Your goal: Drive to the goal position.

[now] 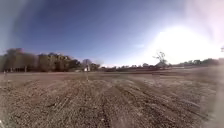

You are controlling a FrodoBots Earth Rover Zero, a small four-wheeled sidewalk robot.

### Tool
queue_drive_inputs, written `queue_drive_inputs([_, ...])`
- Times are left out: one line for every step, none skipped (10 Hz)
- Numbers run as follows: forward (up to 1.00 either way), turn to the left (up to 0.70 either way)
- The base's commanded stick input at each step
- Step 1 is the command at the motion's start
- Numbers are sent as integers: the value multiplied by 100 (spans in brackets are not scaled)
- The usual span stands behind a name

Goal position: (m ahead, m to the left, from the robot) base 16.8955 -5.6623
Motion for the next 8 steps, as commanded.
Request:
queue_drive_inputs([50,0])
queue_drive_inputs([50,0])
queue_drive_inputs([50,0])
queue_drive_inputs([50,0])
queue_drive_inputs([50,0])
queue_drive_inputs([50,0])
queue_drive_inputs([50,0])
queue_drive_inputs([50,0])
